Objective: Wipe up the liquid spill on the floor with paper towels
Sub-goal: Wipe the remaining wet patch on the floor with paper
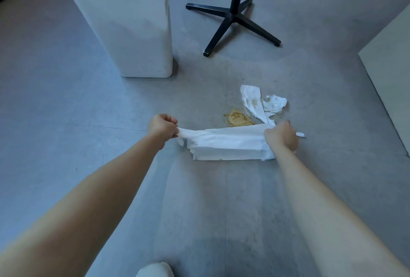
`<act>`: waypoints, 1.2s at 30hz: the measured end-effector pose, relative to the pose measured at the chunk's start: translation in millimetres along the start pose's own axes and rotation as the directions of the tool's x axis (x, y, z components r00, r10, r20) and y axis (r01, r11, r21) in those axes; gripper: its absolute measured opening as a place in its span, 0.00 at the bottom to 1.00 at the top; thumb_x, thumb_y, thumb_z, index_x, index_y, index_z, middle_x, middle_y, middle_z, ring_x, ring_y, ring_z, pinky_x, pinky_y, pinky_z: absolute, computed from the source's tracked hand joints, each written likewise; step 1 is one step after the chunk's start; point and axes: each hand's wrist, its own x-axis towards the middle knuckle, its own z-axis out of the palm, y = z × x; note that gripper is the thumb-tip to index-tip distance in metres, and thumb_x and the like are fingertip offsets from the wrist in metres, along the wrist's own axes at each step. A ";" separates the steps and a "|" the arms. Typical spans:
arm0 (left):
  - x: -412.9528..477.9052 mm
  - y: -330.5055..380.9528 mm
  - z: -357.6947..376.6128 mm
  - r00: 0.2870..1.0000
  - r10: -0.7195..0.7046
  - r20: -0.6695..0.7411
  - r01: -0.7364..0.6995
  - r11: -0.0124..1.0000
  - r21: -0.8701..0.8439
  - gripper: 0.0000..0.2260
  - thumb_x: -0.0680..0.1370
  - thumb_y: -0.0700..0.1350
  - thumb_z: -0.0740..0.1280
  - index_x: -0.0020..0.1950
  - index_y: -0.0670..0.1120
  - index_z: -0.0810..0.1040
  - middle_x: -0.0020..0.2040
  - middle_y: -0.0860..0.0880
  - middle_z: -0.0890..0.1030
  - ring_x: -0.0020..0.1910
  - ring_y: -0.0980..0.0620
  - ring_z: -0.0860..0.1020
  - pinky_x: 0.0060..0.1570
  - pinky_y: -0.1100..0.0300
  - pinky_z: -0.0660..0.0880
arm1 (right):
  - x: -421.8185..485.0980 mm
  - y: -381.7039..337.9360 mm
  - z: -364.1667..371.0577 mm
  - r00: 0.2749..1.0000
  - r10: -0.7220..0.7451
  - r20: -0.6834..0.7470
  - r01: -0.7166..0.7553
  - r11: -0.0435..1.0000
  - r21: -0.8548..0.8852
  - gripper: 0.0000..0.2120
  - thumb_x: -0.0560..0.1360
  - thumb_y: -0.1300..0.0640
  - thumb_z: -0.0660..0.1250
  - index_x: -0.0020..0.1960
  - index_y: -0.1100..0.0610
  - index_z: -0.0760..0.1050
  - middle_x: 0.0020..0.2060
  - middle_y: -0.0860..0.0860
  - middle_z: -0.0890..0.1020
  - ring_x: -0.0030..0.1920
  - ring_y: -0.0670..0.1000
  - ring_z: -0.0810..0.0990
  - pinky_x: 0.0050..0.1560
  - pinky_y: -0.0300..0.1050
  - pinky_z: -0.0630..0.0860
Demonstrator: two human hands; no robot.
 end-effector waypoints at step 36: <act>14.7 -75.1 -10.8 0.868 0.201 0.455 -0.496 0.282 0.821 0.26 0.81 0.59 0.41 0.79 0.56 0.40 0.78 0.59 0.38 0.77 0.50 0.37 0.72 0.38 0.40 | -77.7 -60.7 114.5 0.441 -0.672 0.594 0.880 0.453 -0.142 0.27 0.81 0.42 0.40 0.78 0.47 0.41 0.77 0.43 0.39 0.76 0.47 0.37 0.75 0.55 0.39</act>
